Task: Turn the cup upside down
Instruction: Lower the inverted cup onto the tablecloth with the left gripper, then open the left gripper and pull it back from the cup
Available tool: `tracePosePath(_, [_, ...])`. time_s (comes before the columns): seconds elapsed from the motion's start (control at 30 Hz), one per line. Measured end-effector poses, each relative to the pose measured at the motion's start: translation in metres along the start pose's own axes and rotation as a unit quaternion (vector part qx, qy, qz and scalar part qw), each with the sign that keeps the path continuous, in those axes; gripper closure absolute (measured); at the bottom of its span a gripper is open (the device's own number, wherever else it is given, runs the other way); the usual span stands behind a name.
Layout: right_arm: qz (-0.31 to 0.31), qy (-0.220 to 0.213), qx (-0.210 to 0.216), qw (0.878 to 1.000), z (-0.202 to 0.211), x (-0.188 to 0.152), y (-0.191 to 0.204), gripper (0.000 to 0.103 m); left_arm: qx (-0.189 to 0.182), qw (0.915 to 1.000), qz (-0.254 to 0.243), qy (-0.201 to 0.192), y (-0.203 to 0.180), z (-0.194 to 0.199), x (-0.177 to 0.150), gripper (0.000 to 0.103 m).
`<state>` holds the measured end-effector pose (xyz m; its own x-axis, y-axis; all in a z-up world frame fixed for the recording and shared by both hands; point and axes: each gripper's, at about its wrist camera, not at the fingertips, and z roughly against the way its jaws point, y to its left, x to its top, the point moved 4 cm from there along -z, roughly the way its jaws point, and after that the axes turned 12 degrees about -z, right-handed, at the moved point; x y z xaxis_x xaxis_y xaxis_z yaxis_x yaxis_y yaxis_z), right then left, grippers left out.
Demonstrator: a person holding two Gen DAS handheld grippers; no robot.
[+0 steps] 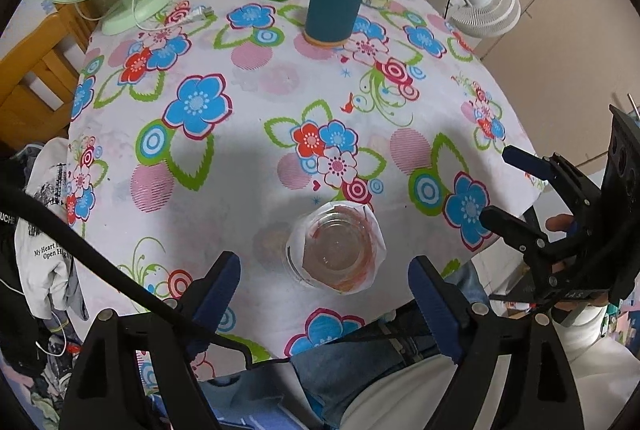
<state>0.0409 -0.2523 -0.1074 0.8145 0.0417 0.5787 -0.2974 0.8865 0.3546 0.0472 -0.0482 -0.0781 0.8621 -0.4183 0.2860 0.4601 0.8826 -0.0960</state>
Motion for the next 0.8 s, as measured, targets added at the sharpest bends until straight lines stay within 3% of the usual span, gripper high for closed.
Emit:
tracePosePath(0.5, [0.025,-0.021,0.0,0.999,0.008,0.012,0.03,0.011,-0.003,0.9984,0.023,-0.052,0.008,0.009,-0.005,0.015])
tracePosePath(0.8, [0.03,-0.059,-0.009,0.998,0.022,0.026,0.045,0.011,0.025,0.9916,0.035,-0.122,0.011,0.022,-0.007,0.014])
